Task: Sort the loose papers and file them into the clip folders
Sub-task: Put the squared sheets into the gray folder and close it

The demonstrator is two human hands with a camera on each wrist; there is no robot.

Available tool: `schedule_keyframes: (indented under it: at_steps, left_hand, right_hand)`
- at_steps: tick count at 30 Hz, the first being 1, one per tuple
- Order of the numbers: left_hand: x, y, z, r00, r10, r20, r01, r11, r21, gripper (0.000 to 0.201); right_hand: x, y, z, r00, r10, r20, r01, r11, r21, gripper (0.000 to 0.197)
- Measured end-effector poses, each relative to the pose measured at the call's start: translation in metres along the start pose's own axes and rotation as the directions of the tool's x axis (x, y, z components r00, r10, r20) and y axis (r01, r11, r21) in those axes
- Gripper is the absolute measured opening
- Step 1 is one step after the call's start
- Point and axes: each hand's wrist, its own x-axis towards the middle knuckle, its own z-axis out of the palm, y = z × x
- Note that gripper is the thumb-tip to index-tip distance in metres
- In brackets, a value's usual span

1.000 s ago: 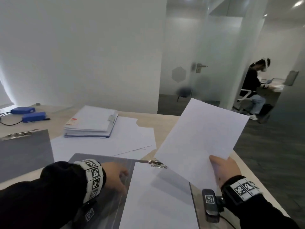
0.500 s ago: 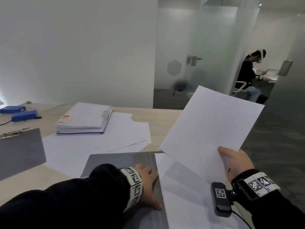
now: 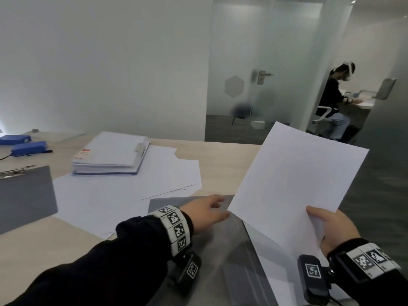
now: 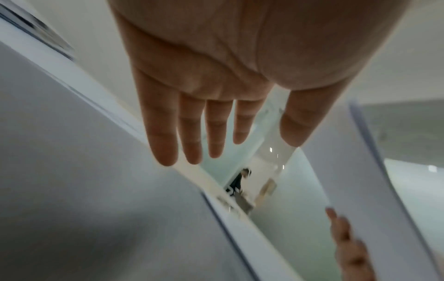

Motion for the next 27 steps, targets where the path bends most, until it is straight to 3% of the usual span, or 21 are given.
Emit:
schedule_keyframes:
  at_steps: [3,6,9,12,14,17,23,27]
  left_hand:
    - [-0.028,-0.03,-0.037,0.975,-0.042,-0.217,0.003,0.984,-0.179,0.03]
    - [-0.06,-0.059,-0.07,0.904,-0.136,-0.405,0.014,0.957,-0.29,0.015]
    - [-0.077,-0.092,-0.088,0.83,-0.273,-0.487,0.086,0.925,-0.371,0.017]
    - [-0.084,-0.118,-0.091,0.792,-0.377,-0.481,0.118,0.866,-0.486,0.015]
    - [-0.084,-0.13,-0.089,0.799,-0.393,-0.456,0.13,0.852,-0.507,0.013]
    - [-0.083,-0.142,-0.085,0.845,-0.367,-0.39,0.127,0.845,-0.52,0.016]
    - [-0.09,-0.158,-0.08,0.949,-0.235,-0.21,0.144,0.916,-0.374,0.049]
    - [-0.094,-0.15,-0.079,0.98,-0.196,-0.041,0.18,0.951,-0.251,0.054]
  right_hand:
    - [-0.004,0.005,0.023,0.997,0.041,0.062,-0.038,0.998,-0.042,0.02]
    - [-0.014,0.012,0.052,0.984,0.096,0.15,-0.081,0.991,-0.103,0.023]
    - [-0.023,0.022,0.083,0.965,0.148,0.217,-0.104,0.974,-0.203,0.028]
    - [-0.035,0.031,0.108,0.937,0.228,0.266,-0.14,0.94,-0.313,0.028]
    - [-0.043,0.036,0.118,0.912,0.287,0.293,-0.173,0.916,-0.362,0.028]
    - [-0.054,0.038,0.126,0.885,0.337,0.323,-0.184,0.888,-0.422,0.025]
    - [-0.076,0.042,0.139,0.854,0.371,0.364,-0.158,0.853,-0.497,0.026]
    - [-0.077,0.053,0.147,0.864,0.33,0.38,-0.08,0.835,-0.544,0.048]
